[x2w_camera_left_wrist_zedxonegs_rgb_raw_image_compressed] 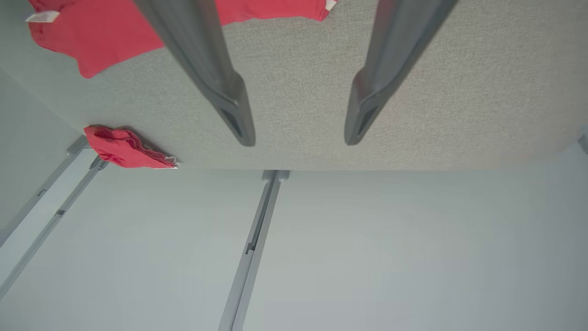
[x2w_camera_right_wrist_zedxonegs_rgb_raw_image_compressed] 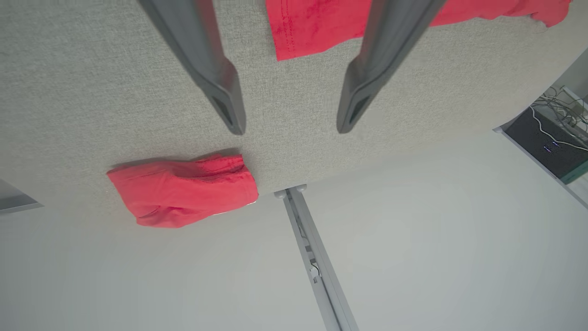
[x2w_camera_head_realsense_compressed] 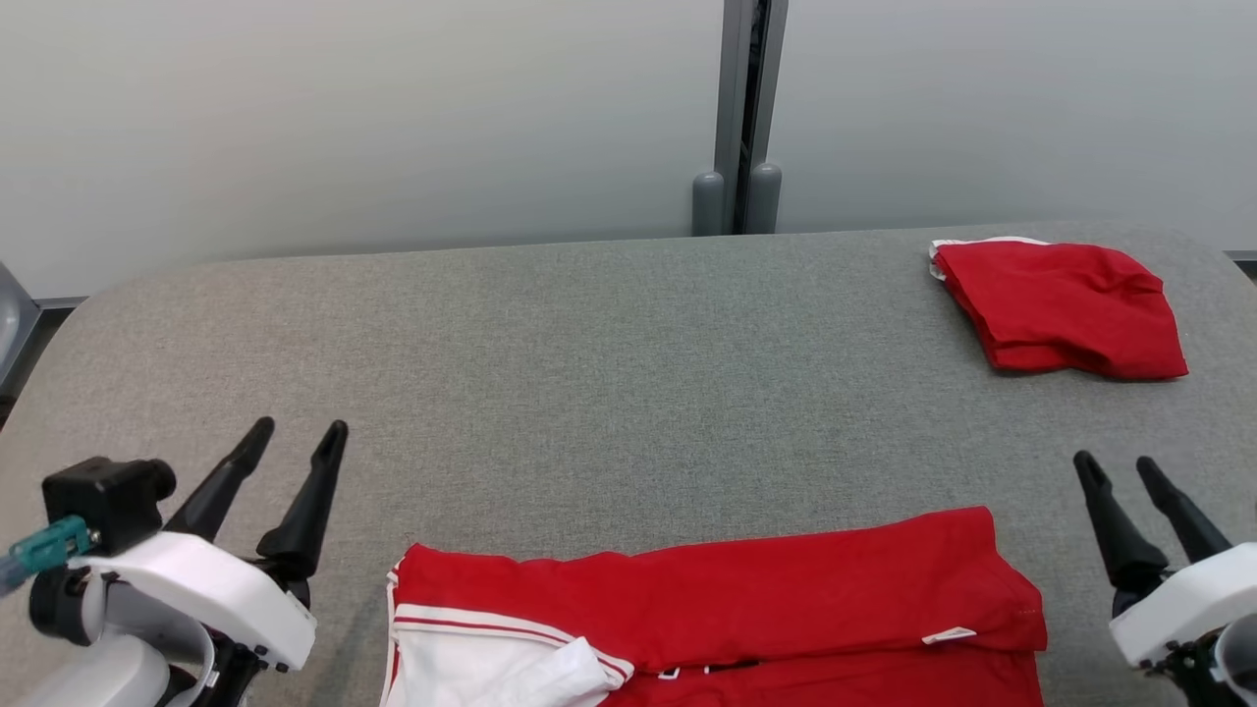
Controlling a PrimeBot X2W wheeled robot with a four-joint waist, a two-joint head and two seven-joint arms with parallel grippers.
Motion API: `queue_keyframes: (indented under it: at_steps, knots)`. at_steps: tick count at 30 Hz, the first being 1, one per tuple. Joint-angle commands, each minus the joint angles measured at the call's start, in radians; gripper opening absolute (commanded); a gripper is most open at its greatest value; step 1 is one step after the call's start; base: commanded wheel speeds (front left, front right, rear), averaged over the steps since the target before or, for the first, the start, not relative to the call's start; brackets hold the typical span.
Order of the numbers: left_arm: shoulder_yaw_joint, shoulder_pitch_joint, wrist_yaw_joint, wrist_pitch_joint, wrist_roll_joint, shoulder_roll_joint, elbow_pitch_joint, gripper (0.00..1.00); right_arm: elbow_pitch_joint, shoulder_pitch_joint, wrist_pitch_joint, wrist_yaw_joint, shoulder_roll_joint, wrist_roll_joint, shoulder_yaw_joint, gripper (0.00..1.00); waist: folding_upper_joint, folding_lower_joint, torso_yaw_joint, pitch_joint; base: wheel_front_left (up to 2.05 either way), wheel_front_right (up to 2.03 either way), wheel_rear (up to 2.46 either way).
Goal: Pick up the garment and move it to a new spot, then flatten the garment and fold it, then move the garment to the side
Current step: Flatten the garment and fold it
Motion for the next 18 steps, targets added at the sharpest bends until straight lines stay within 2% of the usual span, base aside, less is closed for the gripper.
queue_keyframes:
  at_steps: [1,4,5,10,14,18]
  knots:
    - [0.028,0.028,0.040,-0.034,0.036,-0.012,0.010,1.00,0.020,0.017,-0.019,0.000,0.010,-0.020,0.008,1.00,-0.0001,-0.0001,0.001,0.000,0.00,0.00,0.00]
    - [0.084,0.078,0.093,-0.055,0.083,-0.072,0.014,1.00,0.062,0.026,-0.041,0.000,0.020,-0.031,0.032,1.00,-0.0001,-0.0001,0.003,0.001,0.00,0.00,0.00]
    - [0.084,0.078,0.093,-0.055,0.083,-0.072,0.014,1.00,0.062,0.026,-0.041,0.000,0.020,-0.031,0.032,1.00,-0.0001,-0.0001,0.003,0.001,0.00,0.00,0.00]
    - [0.231,0.175,0.120,-0.057,0.266,-0.186,0.016,1.00,0.147,0.033,-0.102,0.000,0.027,-0.028,0.073,1.00,-0.0001,-0.0001,0.011,0.003,0.00,0.00,0.00]
    - [0.351,0.259,0.102,-0.057,0.398,-0.274,0.029,1.00,0.208,0.019,-0.170,0.000,0.029,-0.010,0.113,1.00,-0.0001,-0.0001,0.012,0.005,0.00,0.00,0.00]
    - [0.443,0.334,0.046,-0.057,0.474,-0.363,0.055,1.00,0.277,0.005,-0.220,0.000,0.025,0.014,0.156,1.00,-0.0001,-0.0001,0.015,0.007,0.00,0.00,0.00]
